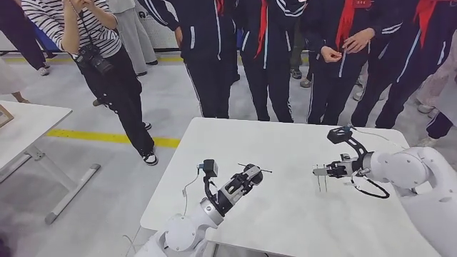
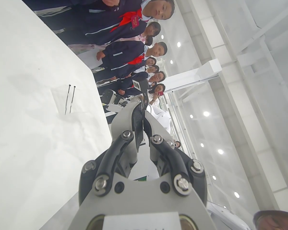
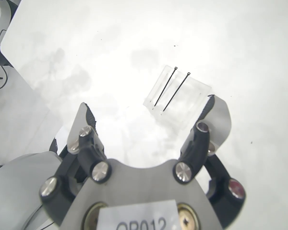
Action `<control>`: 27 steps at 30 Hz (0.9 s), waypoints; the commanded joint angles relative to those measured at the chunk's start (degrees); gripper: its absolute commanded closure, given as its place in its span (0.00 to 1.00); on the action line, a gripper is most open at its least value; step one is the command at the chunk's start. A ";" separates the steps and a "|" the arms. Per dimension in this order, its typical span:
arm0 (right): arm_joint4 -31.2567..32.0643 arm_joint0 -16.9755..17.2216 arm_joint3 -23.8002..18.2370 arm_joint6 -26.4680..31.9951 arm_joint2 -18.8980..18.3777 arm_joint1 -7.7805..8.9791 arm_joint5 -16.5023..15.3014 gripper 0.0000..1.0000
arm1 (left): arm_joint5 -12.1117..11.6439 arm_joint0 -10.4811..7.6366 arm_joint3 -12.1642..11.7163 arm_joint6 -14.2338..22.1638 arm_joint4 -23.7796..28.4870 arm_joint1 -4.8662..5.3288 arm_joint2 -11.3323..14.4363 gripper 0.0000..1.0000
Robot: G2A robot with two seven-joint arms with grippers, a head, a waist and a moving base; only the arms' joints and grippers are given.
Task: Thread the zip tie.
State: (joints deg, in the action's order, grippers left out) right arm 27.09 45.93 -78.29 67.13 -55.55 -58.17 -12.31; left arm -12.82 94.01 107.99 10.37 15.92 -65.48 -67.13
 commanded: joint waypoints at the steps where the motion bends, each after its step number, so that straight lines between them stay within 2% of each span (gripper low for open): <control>1: -0.03 0.13 0.12 -0.40 -0.07 0.00 0.15 0.00 | 0.00 0.00 0.00 0.00 0.00 0.00 0.00 1.00; 7: 1.00 -0.02 2.86 -3.05 -0.40 -0.21 5.23 0.00 | 0.00 0.00 0.00 0.00 0.00 0.00 0.00 1.00; 9: 0.77 -0.69 4.27 -2.29 0.52 -0.56 5.72 0.00 | 0.00 0.00 0.00 0.00 0.00 0.00 0.00 1.00; 11: -0.36 -2.23 6.10 1.22 2.38 -1.15 5.30 0.00 | 0.00 0.00 0.00 0.00 0.00 0.00 0.00 1.00; 20: -0.36 -2.23 6.10 1.22 2.38 -1.15 5.30 0.00 | 0.00 0.00 0.00 0.00 0.00 0.00 0.00 1.00; 22: -0.40 -1.63 6.85 -0.63 2.03 -1.18 7.16 0.00 | 0.00 0.00 0.00 0.00 0.00 0.00 0.00 1.00; 24: 0.98 -1.97 6.73 -1.86 2.04 -1.33 10.90 0.00 | 0.00 0.00 0.00 0.00 0.00 0.00 0.00 1.00; 27: 2.69 -2.90 5.54 -1.39 3.78 -1.94 14.38 0.00 | 0.00 0.00 0.00 0.00 0.00 0.00 0.00 1.00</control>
State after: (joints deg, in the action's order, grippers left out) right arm 29.21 43.48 -72.48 65.36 -52.51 -59.87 1.00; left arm -12.82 94.01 107.99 10.37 15.93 -65.48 -67.13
